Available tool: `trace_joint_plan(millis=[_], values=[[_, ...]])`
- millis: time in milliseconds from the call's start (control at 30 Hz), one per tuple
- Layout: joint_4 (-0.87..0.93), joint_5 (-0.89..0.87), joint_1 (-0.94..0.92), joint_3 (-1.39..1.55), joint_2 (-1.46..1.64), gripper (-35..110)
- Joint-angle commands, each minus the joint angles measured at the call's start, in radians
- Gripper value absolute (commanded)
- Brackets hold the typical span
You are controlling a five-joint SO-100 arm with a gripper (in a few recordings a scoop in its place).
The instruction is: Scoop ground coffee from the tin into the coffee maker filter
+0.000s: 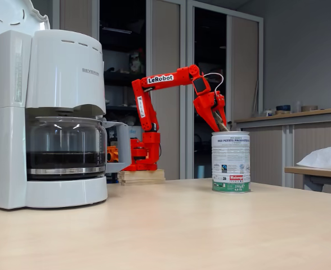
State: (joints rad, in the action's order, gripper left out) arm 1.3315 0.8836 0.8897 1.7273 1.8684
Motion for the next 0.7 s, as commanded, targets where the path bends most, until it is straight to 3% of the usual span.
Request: trace_joint_plan(millis=[0, 333, 667], values=[[0.035, -0.02, 0.029, -0.057, -0.008, 0], [0.037, -0.225, 0.06, -0.12, -0.021, 0], [-0.236, -0.63, 0.1, 0.069, 0.064, 0]])
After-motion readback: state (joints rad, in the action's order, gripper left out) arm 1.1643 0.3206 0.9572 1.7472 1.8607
